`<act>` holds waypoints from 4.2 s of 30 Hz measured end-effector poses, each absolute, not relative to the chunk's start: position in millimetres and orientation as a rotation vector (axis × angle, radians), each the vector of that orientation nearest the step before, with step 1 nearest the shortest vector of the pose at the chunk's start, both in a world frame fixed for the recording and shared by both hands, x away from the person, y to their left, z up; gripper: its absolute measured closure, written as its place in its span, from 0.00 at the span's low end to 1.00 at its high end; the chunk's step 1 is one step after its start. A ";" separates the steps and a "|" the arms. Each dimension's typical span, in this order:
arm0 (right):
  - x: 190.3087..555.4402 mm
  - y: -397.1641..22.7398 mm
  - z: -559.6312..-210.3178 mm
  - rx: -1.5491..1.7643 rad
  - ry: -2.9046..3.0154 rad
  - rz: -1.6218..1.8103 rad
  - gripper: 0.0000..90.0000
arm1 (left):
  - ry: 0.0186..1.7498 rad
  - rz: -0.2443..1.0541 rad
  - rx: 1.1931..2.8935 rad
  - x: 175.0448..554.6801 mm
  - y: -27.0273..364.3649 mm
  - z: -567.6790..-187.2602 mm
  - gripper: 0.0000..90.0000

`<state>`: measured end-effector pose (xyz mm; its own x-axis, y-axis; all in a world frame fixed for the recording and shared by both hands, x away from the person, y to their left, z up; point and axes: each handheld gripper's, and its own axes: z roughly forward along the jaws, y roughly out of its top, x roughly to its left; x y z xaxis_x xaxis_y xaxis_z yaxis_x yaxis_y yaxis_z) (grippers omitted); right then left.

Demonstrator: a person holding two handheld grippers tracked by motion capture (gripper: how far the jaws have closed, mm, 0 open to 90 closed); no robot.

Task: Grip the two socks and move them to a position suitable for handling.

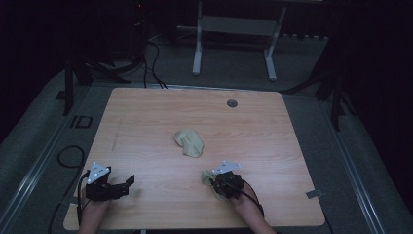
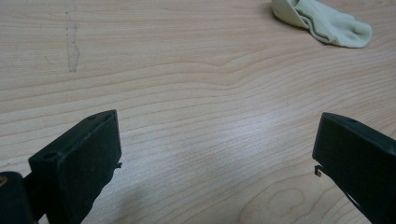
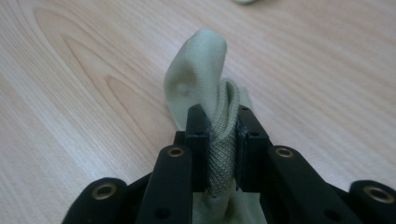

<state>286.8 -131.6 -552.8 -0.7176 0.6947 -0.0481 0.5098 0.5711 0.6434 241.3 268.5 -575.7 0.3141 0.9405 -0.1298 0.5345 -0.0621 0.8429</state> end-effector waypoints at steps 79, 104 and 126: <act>257.9 -109.3 -547.1 0.868 2.636 0.879 0.91 | 0.610 0.342 2.258 282.3 80.8 -571.2 0.99; 265.3 -193.5 -496.5 1.090 2.411 1.048 0.91 | 0.574 0.365 2.270 281.5 80.9 -571.4 0.99; 270.9 -221.6 -526.8 1.204 2.414 0.922 0.85 | 0.568 0.358 2.276 283.7 80.8 -571.0 0.99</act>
<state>270.9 -221.6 -526.8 -0.6090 0.7927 0.0247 0.6074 0.4461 0.6573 283.7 80.8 -571.0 0.8623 0.4997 0.0823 0.2898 -0.6200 0.7291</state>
